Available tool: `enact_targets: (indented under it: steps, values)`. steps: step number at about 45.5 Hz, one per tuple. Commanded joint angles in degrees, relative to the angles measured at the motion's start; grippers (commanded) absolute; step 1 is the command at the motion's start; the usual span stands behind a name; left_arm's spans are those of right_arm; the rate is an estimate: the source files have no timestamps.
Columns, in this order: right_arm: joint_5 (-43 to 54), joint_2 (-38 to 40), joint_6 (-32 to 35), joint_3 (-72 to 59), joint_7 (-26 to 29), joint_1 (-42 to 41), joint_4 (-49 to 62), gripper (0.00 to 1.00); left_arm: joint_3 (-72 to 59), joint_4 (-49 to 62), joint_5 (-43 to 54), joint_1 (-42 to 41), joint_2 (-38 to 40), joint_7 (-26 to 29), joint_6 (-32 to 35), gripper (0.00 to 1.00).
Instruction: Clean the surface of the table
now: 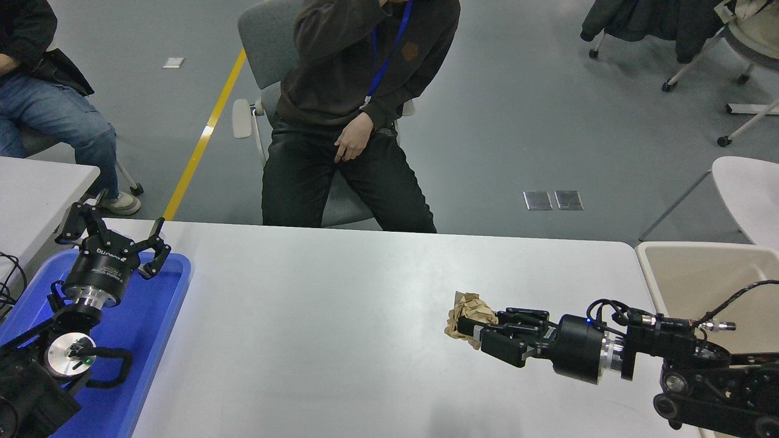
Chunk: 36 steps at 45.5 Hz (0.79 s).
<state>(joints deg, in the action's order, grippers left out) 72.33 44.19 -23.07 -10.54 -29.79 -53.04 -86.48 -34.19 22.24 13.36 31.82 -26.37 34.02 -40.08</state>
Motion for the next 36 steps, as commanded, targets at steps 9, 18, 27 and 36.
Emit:
enact_targets:
  steps: [9, 18, 27, 36]
  values:
    - [-15.55, 3.62, 0.93, 2.45, -0.01, -3.73, -2.2, 0.0, 0.0, 0.0, 0.0, 0.0, 0.0, 0.0, 0.0, 1.0]
    - [-18.71, 6.61, 1.01, 5.44, -0.01, -3.73, -2.99, 0.0, 0.0, 0.0, 0.0, 0.0, 0.0, 0.0, 0.0, 1.0]
    - [-22.58, 9.33, 3.2, 9.83, 0.17, -1.8, -3.17, 0.0, 0.0, 0.0, 0.0, 0.0, 0.0, -0.01, 0.0, 1.0]
    - [-26.54, 12.85, 9.27, 24.84, 1.05, 7.15, -2.82, 0.0, 0.0, 0.0, 0.0, 0.0, 0.0, -0.09, 0.0, 1.0]
